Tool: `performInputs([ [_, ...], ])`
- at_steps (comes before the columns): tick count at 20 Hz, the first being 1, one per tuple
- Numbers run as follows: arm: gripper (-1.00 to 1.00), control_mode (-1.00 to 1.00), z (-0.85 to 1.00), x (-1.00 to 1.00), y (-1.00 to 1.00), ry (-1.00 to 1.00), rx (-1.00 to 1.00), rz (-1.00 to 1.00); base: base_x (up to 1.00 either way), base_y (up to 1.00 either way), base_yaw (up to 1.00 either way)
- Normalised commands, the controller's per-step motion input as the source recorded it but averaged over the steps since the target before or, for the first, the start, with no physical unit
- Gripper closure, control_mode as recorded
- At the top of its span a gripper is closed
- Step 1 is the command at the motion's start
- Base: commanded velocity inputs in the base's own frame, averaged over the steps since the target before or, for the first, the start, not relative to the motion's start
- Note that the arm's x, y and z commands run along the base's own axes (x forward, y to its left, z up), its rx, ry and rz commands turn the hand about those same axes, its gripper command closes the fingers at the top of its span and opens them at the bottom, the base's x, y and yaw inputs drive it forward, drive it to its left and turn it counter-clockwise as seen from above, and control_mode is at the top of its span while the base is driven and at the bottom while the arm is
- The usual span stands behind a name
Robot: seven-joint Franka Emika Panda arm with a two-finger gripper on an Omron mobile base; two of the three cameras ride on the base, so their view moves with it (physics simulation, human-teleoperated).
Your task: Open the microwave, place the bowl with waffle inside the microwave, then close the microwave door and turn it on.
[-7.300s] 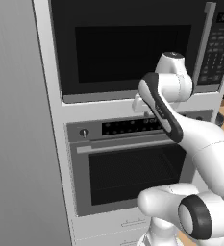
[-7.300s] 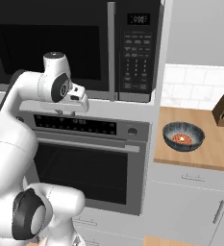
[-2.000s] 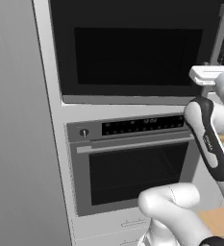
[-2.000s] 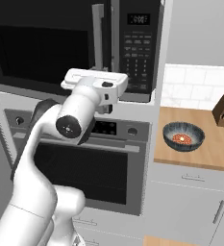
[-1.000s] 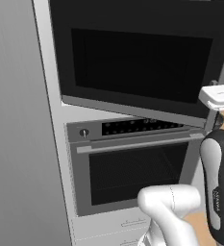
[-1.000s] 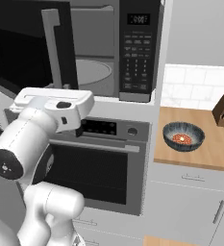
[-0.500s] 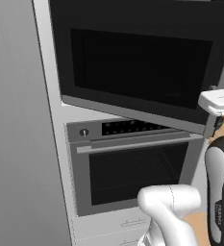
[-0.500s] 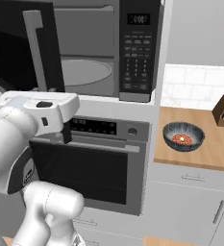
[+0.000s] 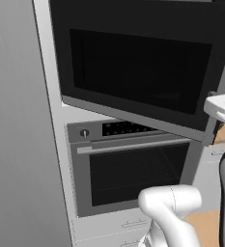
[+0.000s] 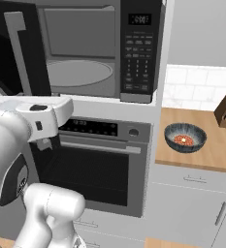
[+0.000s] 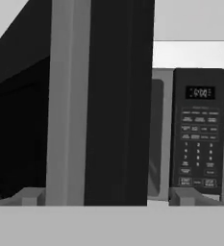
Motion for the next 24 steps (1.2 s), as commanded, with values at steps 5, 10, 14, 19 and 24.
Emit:
performInputs([
  [5, -1.00, -1.00, -0.01, -0.86, -0.64, 0.00, 0.00, 0.17, 0.00, 0.00, 0.00],
  [10, -1.00, -1.00, 0.00, -0.49, 0.23, 0.00, 0.00, 0.08, 0.00, 0.00, 0.00],
  [14, -1.00, -1.00, 0.00, -0.51, 0.28, -0.01, -0.01, 0.07, 0.00, 0.00, 0.00],
  [19, -1.00, -1.00, 0.00, -0.39, 0.25, -0.02, -0.01, 0.12, 0.00, 0.00, 0.00],
  [24, -1.00, -1.00, 0.00, -0.10, -0.86, 0.00, 0.00, 0.25, 0.00, 0.00, 0.00],
])
